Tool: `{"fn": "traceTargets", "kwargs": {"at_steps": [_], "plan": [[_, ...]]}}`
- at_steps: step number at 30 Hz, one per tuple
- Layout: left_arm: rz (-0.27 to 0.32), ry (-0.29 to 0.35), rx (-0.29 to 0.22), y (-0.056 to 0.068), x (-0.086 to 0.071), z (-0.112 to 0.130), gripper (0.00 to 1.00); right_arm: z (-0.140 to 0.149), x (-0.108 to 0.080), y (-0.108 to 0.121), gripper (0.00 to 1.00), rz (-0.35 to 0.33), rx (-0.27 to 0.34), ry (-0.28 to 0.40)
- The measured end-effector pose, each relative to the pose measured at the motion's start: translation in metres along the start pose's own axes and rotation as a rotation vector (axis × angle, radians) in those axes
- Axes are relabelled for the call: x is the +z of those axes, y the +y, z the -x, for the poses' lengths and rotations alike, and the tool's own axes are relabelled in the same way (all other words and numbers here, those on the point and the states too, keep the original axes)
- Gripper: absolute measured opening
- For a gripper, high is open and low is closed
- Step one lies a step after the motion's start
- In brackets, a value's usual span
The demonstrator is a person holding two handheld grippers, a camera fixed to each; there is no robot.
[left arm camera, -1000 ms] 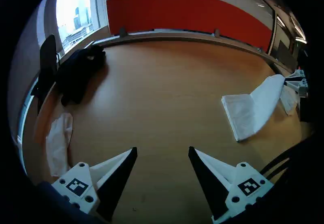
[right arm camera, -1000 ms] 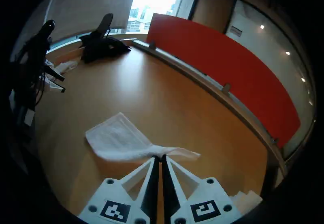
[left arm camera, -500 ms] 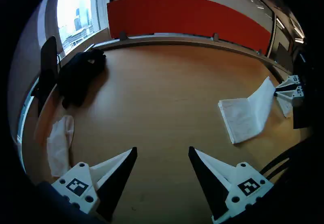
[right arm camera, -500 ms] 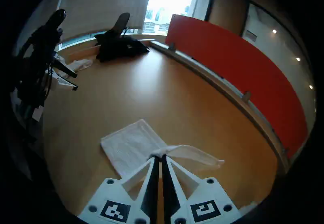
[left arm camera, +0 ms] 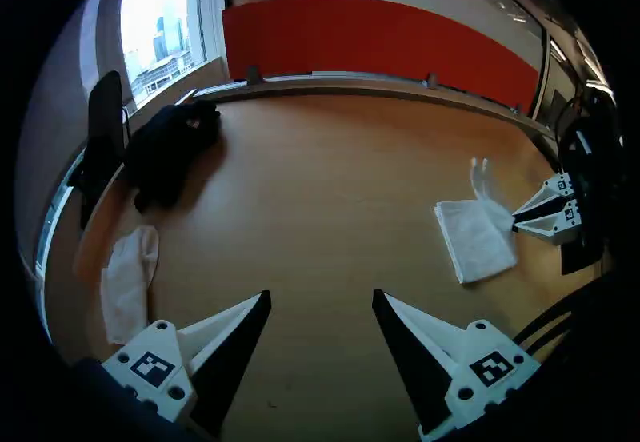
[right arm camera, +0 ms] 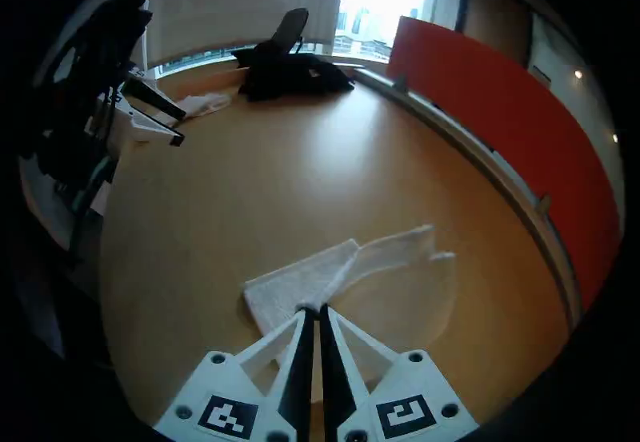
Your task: Fold towel
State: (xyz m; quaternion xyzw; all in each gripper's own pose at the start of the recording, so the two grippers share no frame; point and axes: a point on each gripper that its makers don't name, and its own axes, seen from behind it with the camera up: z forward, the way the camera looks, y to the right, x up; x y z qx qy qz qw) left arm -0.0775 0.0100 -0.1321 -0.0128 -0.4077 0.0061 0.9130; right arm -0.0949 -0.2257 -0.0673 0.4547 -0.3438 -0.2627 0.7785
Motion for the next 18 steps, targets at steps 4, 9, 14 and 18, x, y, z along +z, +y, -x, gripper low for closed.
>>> {"fn": "traceTargets", "kwargs": {"at_steps": [4, 9, 14, 18], "plan": [[-0.007, -0.003, -0.008, -0.0034, -0.0015, 0.0028, 0.94, 0.0020, 0.0034, -0.0025, 0.05, -0.012, 0.007, -0.009], [-0.008, -0.009, -0.013, -0.0040, -0.0015, 0.0061, 0.94, 0.0031, 0.0064, -0.0027, 0.05, -0.016, 0.014, -0.014], [-0.008, -0.012, -0.010, -0.0035, -0.0014, 0.0071, 0.94, 0.0022, 0.0079, -0.0038, 0.08, -0.018, 0.025, -0.013], [-0.009, -0.012, -0.008, -0.0033, -0.0014, 0.0065, 0.94, 0.0020, 0.0075, -0.0042, 0.25, -0.016, 0.034, -0.012]]}}
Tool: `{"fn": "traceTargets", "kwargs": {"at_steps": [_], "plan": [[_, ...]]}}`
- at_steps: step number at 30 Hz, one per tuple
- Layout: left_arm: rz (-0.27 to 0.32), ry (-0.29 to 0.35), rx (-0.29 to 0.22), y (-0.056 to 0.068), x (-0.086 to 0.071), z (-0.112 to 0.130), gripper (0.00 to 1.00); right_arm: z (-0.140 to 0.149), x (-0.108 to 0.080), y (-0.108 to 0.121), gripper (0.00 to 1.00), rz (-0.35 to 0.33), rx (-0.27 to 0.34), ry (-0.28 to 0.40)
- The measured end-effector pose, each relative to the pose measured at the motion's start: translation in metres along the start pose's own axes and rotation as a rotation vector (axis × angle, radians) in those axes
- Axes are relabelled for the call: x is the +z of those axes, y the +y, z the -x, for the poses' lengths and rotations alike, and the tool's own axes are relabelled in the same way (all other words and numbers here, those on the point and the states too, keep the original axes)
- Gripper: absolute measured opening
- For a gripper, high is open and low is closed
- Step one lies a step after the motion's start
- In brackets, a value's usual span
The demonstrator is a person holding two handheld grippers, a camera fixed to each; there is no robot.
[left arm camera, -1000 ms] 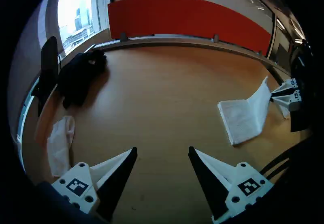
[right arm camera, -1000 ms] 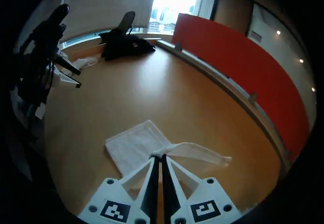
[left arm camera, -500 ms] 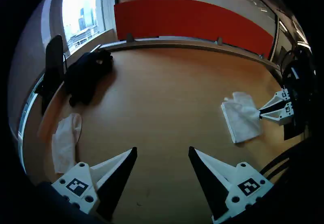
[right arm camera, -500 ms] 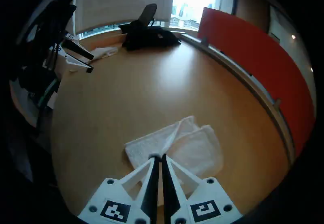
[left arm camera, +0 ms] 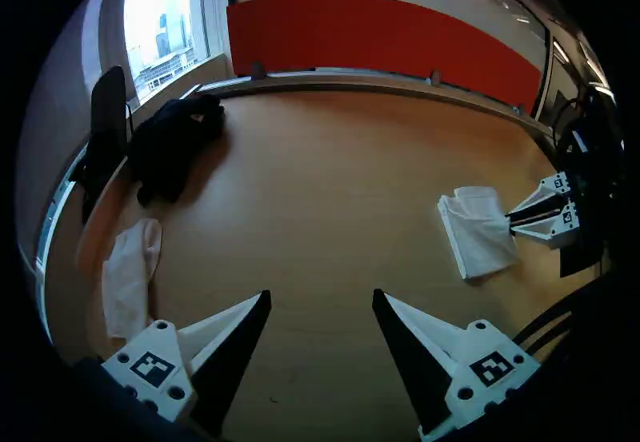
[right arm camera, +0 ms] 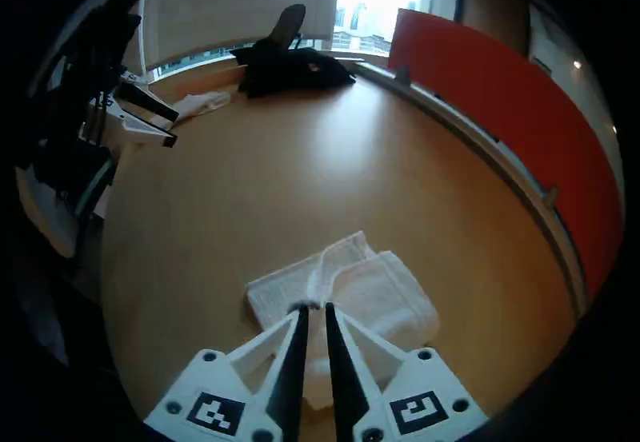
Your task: Fold towel
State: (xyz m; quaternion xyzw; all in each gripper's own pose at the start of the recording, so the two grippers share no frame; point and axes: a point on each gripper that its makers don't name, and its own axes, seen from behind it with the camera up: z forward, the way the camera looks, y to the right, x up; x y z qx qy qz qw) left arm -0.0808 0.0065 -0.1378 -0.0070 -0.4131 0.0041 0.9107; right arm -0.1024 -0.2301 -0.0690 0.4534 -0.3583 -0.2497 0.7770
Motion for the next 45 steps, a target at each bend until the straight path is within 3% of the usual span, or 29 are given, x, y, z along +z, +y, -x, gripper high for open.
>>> {"fn": "traceTargets", "kwargs": {"at_steps": [5, 11, 33, 45], "plan": [[0.000, 0.001, 0.000, 0.000, -0.001, -0.001, 0.94, 0.002, -0.002, 0.000, 0.64, 0.001, 0.014, -0.001], [-0.001, 0.002, 0.000, 0.000, -0.002, -0.001, 0.94, 0.012, -0.005, 0.004, 0.77, 0.023, 0.040, -0.010], [0.004, 0.003, 0.001, 0.003, -0.002, 0.000, 0.94, 0.082, -0.020, 0.007, 0.78, 0.071, 0.142, -0.095], [0.006, 0.002, 0.000, 0.005, -0.002, 0.002, 0.94, 0.112, -0.014, -0.001, 0.73, 0.059, 0.166, -0.147]]}}
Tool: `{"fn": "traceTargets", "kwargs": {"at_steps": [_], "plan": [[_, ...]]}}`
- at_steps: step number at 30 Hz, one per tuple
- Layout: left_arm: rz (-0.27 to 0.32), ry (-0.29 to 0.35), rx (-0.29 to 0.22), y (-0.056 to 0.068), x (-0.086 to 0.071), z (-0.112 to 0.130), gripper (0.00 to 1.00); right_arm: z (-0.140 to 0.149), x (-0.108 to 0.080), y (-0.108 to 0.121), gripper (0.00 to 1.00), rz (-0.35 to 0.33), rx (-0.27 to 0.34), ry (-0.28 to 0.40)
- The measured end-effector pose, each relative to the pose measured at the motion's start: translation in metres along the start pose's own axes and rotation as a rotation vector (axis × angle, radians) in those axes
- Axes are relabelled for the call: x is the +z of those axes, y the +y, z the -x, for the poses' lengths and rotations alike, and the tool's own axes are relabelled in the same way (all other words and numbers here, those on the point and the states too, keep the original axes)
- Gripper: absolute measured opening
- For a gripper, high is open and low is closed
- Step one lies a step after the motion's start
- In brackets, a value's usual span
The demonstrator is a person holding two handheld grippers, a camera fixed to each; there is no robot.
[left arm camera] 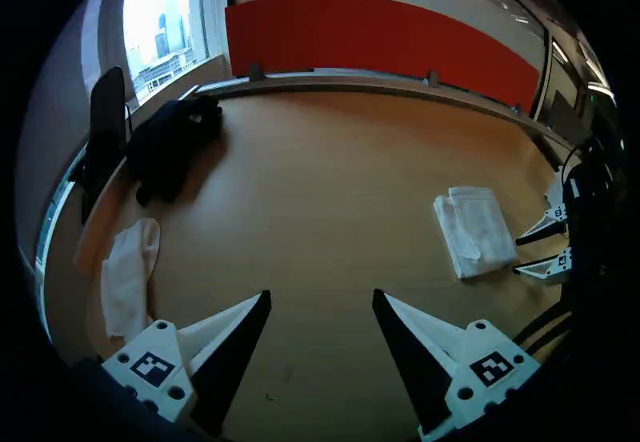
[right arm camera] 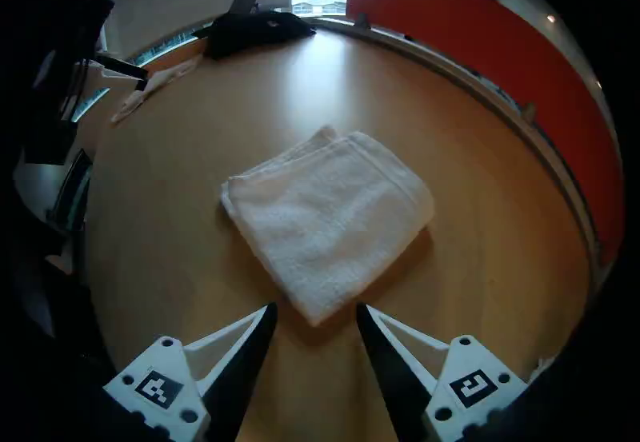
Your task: Fold towel
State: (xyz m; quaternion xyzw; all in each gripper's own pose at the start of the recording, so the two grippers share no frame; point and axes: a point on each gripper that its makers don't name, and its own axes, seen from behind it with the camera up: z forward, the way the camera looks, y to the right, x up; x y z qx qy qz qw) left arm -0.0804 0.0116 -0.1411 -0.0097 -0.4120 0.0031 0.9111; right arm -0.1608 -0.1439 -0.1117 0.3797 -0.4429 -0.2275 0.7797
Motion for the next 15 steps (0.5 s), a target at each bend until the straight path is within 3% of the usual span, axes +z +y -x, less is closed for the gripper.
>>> {"fn": "traceTargets", "kwargs": {"at_steps": [15], "plan": [[0.004, -0.001, 0.001, 0.0016, 0.0001, 0.0003, 0.94, 0.0072, -0.0002, -0.0022, 0.40, -0.014, 0.033, -0.005]]}}
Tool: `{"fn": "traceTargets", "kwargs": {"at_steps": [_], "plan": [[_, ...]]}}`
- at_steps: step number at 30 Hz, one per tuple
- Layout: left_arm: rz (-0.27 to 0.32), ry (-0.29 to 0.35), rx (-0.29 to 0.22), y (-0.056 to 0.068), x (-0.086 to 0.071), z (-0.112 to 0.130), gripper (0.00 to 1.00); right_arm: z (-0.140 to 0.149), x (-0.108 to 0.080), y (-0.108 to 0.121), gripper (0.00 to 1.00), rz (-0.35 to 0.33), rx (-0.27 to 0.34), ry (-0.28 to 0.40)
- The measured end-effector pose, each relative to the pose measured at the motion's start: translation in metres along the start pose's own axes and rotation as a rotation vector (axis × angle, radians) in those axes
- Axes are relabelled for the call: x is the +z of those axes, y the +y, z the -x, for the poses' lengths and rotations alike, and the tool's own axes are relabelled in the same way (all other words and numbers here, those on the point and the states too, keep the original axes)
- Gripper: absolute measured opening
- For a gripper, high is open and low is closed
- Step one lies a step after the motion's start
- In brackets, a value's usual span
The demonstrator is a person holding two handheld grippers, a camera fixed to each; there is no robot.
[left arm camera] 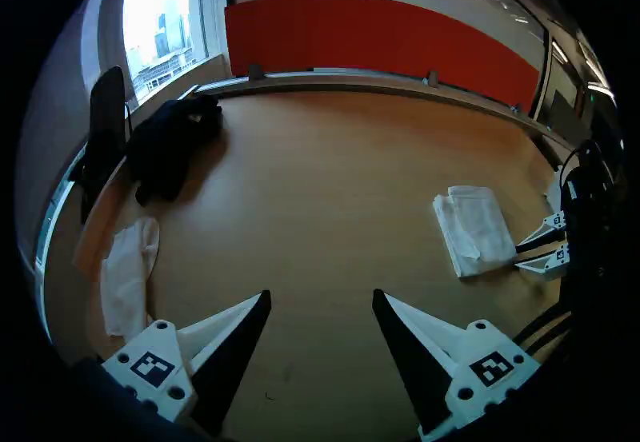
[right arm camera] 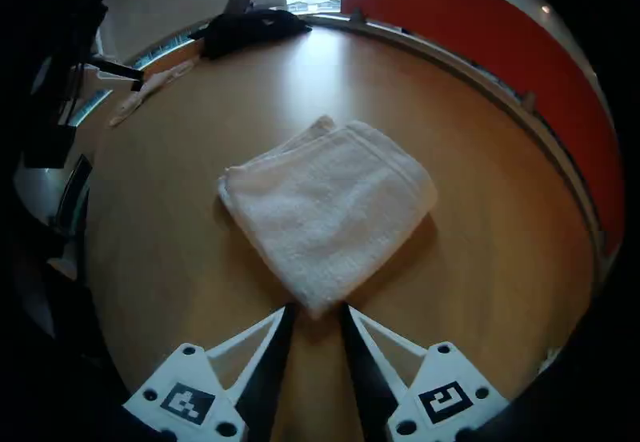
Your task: Fold towel
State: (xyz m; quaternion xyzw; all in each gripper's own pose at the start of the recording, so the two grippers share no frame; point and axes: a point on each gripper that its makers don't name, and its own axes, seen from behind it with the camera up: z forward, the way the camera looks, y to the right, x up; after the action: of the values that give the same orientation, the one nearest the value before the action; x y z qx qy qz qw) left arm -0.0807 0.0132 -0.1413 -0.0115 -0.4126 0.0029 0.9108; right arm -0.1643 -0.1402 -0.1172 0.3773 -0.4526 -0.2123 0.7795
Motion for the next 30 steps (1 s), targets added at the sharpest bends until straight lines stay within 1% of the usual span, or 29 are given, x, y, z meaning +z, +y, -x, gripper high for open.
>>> {"fn": "traceTargets", "kwargs": {"at_steps": [6, 9, 11, 18, 21, 27, 30], "plan": [[0.001, 0.001, 0.000, 0.000, -0.001, 0.000, 0.94, 0.001, -0.003, 0.000, 0.21, 0.000, 0.010, 0.002], [0.002, -0.001, 0.000, 0.000, -0.001, 0.001, 0.94, 0.002, -0.004, -0.001, 0.11, -0.002, 0.012, 0.003], [0.002, -0.002, 0.000, 0.000, -0.001, 0.002, 0.94, 0.001, -0.004, -0.002, 0.06, -0.002, 0.012, 0.005], [0.003, -0.003, -0.001, -0.001, -0.001, 0.003, 0.94, -0.001, -0.005, -0.001, 0.05, 0.014, 0.001, 0.008], [0.004, -0.002, -0.003, -0.001, -0.002, 0.004, 0.94, -0.006, -0.007, 0.000, 0.05, 0.020, -0.003, 0.015], [0.009, 0.003, -0.006, -0.001, -0.002, 0.004, 0.94, -0.031, -0.019, 0.008, 0.04, 0.040, -0.026, 0.050], [0.013, 0.008, -0.009, 0.000, -0.002, 0.003, 0.94, -0.049, -0.027, 0.012, 0.04, 0.052, -0.041, 0.076]]}}
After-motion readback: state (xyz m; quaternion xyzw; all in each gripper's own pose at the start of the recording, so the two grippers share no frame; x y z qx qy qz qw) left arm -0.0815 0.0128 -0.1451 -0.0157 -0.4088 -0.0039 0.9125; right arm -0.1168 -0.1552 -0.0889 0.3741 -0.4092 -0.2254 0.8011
